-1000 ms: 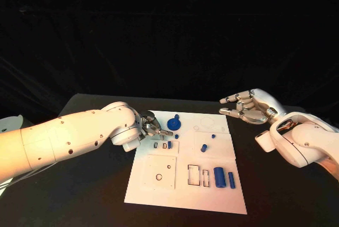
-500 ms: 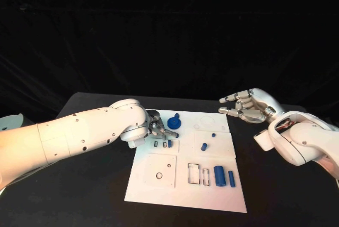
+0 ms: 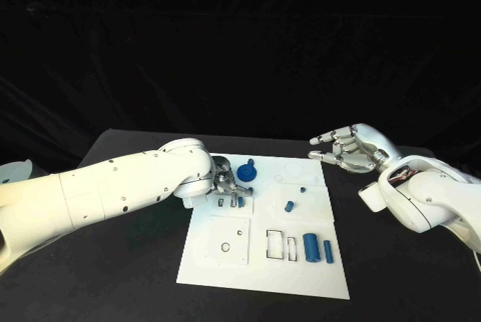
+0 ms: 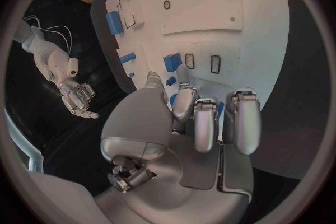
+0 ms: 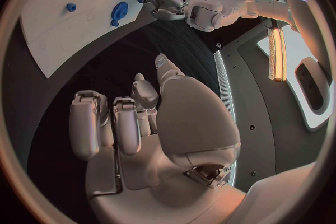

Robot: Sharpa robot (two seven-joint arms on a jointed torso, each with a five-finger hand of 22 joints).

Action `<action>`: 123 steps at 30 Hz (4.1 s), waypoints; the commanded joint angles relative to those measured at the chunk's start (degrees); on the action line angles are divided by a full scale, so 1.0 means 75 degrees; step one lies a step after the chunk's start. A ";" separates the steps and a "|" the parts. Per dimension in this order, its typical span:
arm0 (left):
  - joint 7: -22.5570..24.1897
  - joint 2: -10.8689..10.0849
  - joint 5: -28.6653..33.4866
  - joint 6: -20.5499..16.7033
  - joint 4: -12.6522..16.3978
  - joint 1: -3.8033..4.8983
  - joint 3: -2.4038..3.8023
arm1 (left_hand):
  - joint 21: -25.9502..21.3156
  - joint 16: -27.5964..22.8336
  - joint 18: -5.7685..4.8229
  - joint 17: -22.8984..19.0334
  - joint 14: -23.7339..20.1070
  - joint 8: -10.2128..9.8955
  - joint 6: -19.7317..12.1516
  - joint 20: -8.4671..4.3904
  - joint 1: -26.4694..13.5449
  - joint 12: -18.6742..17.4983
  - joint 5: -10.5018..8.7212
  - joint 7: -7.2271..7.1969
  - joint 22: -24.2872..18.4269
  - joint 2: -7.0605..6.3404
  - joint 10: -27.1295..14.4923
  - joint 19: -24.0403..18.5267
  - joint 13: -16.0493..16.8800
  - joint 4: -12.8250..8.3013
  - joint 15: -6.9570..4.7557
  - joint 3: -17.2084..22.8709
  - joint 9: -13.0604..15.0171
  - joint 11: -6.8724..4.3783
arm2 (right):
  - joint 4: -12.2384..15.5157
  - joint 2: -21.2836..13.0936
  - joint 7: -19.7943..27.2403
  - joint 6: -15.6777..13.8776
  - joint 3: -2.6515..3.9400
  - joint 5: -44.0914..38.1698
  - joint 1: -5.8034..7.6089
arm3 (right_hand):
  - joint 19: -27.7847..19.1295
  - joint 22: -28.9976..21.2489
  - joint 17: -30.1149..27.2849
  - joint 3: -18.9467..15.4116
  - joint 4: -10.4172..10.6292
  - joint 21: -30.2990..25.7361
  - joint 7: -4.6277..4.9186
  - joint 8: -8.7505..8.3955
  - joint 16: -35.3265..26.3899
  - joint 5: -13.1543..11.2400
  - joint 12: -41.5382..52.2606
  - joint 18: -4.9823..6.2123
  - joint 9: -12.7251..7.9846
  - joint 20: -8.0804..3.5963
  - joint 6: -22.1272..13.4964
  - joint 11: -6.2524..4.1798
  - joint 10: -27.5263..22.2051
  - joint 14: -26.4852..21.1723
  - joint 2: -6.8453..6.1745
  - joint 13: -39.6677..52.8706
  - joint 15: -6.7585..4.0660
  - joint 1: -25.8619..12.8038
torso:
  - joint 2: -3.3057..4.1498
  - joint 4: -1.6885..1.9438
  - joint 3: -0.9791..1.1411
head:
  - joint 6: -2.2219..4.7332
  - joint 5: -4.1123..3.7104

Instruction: Assemble the parts on the task board

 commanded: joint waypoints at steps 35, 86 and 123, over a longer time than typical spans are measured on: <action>-0.0318 0.0270 -0.0102 0.0654 -0.0222 0.0009 -0.0015 | 0.0089 0.0024 -0.0112 0.2011 0.0803 0.0160 -0.0210 -0.0082 0.0823 0.0082 -0.0009 -0.0022 0.1184 0.0320 0.0073 0.0458 0.0094 -0.0074 -0.0045 0.0541 0.0374 -0.0031 | -0.0014 0.0102 0.0073 0.0036 -0.0005 -0.0135 -0.0063 | -0.0041 -0.0001 0.1508 -0.0044 -0.0024 -0.0045 -0.0004 0.0040 -0.0039 0.0130 0.0017 0.0068 0.0000 0.0006 0.0054 -0.0022 0.0023 0.0678 0.0041 -0.0001 -0.0020 0.0031 | 0.0001 0.0002 0.0004 | -0.0112 0.0037; -0.0082 -0.0256 -0.1389 -0.0490 0.0474 -0.0182 -0.0068 | 0.0073 0.0024 -0.0113 0.2011 0.0803 0.0134 -0.0498 -0.0078 0.0923 -0.0088 0.0559 0.0023 0.1243 -0.1533 0.0118 0.0458 0.0095 -0.0908 -0.0038 0.7017 0.1010 -0.0023 | -0.0053 0.0189 0.0048 0.0262 -0.0013 -0.0111 -0.0184 | -0.0052 -0.0073 0.1480 -0.0407 0.0184 -0.0103 -0.0012 0.0029 -0.0075 0.0601 0.0020 0.0080 -0.0013 -0.0009 0.0056 -0.0025 0.0018 0.0676 0.0107 -0.0082 -0.0028 -0.0308 | 0.0002 0.0010 -0.0004 | -0.0203 0.0160; -0.0275 -0.0263 -0.1303 0.0262 0.0544 -0.0327 -0.0073 | 0.0074 0.0024 -0.0114 0.2011 0.0803 0.0181 -0.0433 -0.0080 0.0809 -0.0084 0.0552 0.0006 0.1249 -0.1519 0.0144 0.0462 0.0095 -0.0963 -0.0041 0.7071 0.1056 -0.0034 | -0.0101 0.0181 0.0062 0.0348 -0.0013 0.0177 -0.0191 | -0.0049 -0.0069 0.1480 -0.0427 0.0193 -0.0101 -0.0012 0.0029 -0.0075 0.0610 0.0031 0.0079 -0.0013 -0.0009 0.0056 -0.0026 0.0021 0.0676 0.0112 -0.0077 -0.0028 -0.0317 | 0.0009 0.0001 0.0002 | -0.0252 0.0218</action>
